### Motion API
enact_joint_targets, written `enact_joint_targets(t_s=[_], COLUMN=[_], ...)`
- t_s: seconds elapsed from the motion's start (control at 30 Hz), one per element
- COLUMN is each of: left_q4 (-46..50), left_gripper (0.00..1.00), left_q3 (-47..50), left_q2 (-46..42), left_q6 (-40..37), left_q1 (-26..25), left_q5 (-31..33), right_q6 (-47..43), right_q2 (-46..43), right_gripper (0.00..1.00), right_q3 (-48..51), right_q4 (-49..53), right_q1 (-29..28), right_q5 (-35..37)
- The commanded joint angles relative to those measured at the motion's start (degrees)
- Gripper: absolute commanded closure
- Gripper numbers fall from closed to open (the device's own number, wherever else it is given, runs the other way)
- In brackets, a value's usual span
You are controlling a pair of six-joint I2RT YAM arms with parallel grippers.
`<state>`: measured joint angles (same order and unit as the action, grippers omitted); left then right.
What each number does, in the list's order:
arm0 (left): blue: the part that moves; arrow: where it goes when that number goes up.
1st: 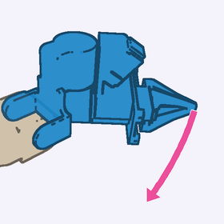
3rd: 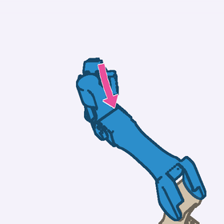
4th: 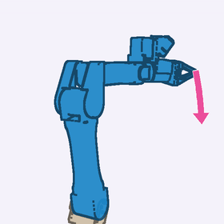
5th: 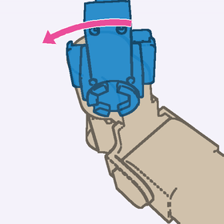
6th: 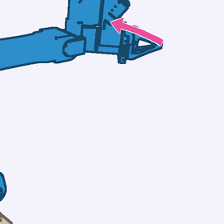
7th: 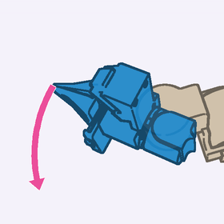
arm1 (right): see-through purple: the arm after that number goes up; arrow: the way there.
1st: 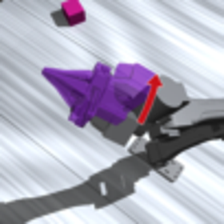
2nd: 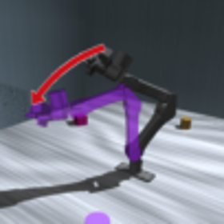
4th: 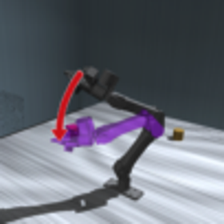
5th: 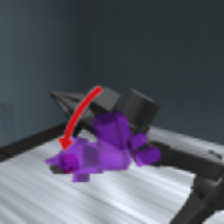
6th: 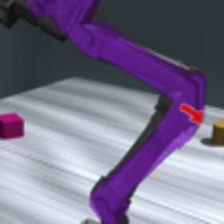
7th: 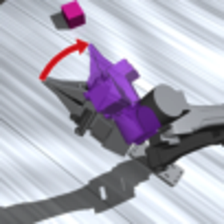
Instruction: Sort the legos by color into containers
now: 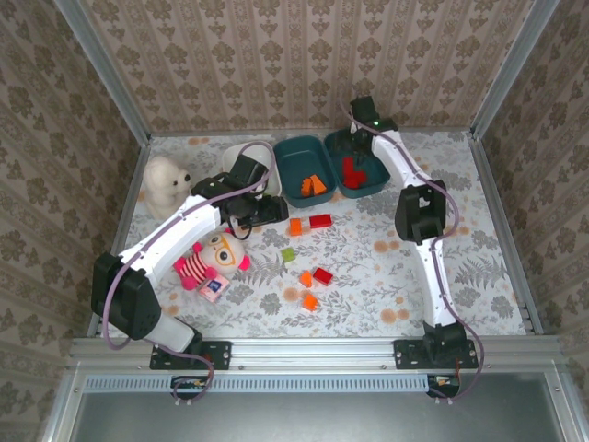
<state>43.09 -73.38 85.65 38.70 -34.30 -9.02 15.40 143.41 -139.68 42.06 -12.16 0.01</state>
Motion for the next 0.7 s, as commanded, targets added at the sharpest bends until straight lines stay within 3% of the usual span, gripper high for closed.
enact_joint_targets(t_s=[0.0, 0.2, 0.37, 0.47, 0.67], left_q4=[1.58, 2.42, 3.02, 3.46, 3.89], left_gripper=[0.32, 0.32, 0.32, 0.32, 0.33], left_q3=[0.4, 0.77, 0.52, 0.59, 2.22], left_q2=[-2.05, -3.42, -3.56, -3.33, -0.62], left_q6=[-2.6, -6.43, -9.94, -11.84, -11.43], left_q1=[0.25, 0.22, 0.16, -0.1, -2.36], left_q5=[0.74, 0.72, -0.32, -0.76, -0.45], right_q6=[1.17, 1.95, 2.74, 4.34, 12.33], right_q2=[-14.27, -37.26, -57.03, -68.69, -86.86], right_gripper=[0.25, 0.27, 0.28, 0.28, 0.28], right_q3=[5.45, 33.46, 56.99, 68.92, 85.77], right_q4=[-8.01, -24.89, -31.96, -31.09, -18.69], right_q1=[-0.5, -4.05, -10.44, -15.35, -25.44], right_q5=[2.07, 4.59, 8.3, 8.61, 9.99])
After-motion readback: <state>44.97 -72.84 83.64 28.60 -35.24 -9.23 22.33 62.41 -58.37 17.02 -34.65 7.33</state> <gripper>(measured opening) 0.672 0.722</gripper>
